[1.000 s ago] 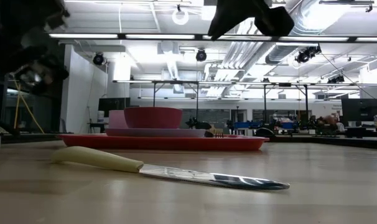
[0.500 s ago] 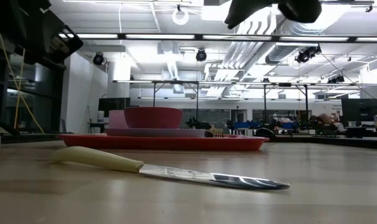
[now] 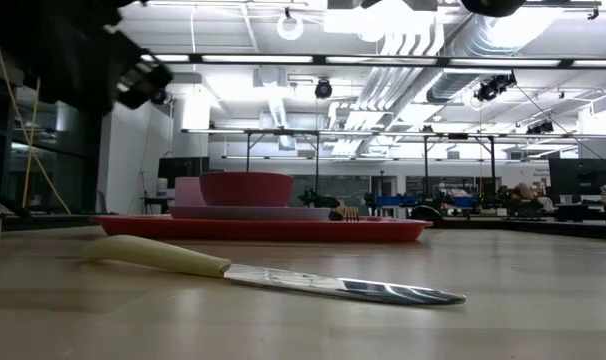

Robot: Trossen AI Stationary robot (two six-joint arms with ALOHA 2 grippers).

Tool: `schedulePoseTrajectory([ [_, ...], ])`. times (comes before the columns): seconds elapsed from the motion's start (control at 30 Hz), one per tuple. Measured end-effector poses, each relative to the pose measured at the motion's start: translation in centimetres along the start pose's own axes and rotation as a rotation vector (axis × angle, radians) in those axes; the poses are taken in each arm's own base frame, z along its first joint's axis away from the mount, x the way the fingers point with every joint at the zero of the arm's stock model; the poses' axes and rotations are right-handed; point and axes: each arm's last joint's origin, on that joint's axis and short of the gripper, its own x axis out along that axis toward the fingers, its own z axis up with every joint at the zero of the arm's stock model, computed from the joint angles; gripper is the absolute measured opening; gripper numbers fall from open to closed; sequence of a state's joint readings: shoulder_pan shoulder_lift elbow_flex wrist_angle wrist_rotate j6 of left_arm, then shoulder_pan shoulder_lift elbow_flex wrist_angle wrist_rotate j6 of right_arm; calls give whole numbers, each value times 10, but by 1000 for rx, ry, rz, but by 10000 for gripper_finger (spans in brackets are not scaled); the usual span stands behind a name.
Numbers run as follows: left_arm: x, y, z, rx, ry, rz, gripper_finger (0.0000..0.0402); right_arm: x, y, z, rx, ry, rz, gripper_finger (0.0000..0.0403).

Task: Set up tray
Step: Put the yellow knife on the brown napkin

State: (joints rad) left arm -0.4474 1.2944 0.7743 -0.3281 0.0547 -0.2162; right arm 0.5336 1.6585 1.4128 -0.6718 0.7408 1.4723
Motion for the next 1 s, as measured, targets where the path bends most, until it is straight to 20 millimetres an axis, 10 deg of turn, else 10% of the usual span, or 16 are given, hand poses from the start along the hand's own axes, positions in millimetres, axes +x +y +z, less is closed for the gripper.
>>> schedulePoseTrajectory([
  [1.0, 82, 22, 16, 32, 235, 34, 138, -67, -21, 24, -385, -269, -46, 2],
])
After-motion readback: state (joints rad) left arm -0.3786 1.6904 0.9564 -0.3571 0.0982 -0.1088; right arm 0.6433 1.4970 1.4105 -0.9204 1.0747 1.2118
